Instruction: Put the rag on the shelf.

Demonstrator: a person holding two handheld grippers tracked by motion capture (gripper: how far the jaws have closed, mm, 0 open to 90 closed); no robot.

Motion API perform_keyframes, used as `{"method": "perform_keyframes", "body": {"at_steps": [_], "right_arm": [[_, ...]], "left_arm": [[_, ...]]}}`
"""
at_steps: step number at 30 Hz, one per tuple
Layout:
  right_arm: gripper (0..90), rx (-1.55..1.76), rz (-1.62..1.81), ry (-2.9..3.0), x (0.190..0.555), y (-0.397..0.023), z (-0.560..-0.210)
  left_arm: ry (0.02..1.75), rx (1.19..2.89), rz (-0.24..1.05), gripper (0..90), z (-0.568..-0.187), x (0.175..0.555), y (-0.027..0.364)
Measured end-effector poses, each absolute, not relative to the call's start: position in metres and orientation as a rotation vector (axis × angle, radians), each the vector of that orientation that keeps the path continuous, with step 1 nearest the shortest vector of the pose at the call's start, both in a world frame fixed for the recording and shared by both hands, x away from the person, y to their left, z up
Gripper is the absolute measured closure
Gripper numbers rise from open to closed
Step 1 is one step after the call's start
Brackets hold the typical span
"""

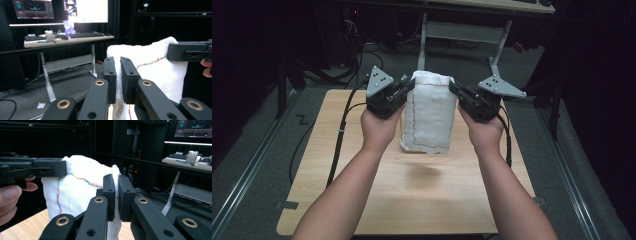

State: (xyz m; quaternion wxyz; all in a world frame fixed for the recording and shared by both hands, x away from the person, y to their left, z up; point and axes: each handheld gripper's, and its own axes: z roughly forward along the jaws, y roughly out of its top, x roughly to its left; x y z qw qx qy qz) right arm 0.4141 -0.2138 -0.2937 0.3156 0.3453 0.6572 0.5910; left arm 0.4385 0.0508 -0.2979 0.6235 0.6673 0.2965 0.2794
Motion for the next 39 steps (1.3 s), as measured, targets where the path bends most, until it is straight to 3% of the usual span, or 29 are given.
{"method": "perform_keyframes", "body": {"at_steps": [24, 39], "right_arm": [[86.2, 1.022, 1.592, 1.776, 0.494, -0.209, -0.308], [86.1, 1.124, 1.492, 1.843, 0.534, -0.21, -0.329]], "left_arm": [[0.802, 1.591, 0.598, 83.7, -0.304, 0.508, 0.054], [0.881, 1.627, 0.53, 83.5, -0.334, 0.545, 0.049]]}}
